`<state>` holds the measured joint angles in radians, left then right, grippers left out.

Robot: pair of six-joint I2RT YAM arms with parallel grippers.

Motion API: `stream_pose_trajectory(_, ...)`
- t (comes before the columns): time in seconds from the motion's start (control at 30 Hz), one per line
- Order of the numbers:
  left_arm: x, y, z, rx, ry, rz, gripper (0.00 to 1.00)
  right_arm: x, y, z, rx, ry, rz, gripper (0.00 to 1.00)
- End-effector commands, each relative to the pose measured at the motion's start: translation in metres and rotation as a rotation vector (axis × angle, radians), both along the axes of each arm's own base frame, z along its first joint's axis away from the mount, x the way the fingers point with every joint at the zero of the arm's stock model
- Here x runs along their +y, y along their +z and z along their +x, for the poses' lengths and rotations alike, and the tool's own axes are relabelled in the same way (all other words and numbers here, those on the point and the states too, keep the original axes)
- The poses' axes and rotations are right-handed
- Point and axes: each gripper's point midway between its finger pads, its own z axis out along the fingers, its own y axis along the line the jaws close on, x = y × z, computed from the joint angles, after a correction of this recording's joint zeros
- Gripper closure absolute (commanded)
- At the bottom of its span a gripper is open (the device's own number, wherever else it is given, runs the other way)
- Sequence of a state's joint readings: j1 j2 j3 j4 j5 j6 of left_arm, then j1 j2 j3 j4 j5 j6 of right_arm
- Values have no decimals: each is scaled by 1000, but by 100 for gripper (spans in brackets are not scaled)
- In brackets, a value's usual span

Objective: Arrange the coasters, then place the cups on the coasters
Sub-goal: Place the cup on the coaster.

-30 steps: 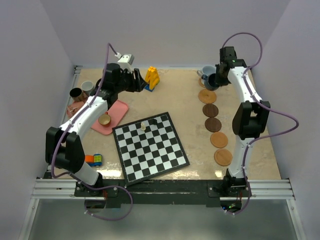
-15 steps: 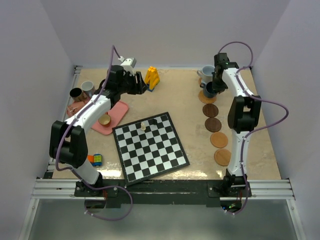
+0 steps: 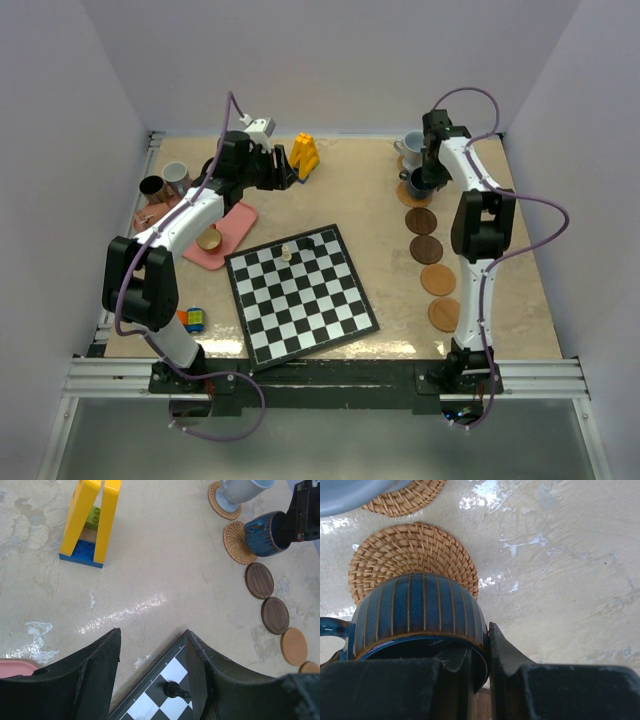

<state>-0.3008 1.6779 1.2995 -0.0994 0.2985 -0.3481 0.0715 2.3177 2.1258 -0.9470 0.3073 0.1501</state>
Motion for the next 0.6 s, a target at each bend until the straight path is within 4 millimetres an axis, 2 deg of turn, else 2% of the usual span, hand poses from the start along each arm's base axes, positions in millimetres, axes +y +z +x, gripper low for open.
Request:
stream_pose_trajectory(0.0, -1, 16, 7, -35, -12, -13, 41, 5, 24, 14, -75, -16, -16, 100)
stream_pose_trajectory(0.57, -1, 10, 6, -23, -11, -9, 41, 3, 5, 16, -37, -19, -53, 100)
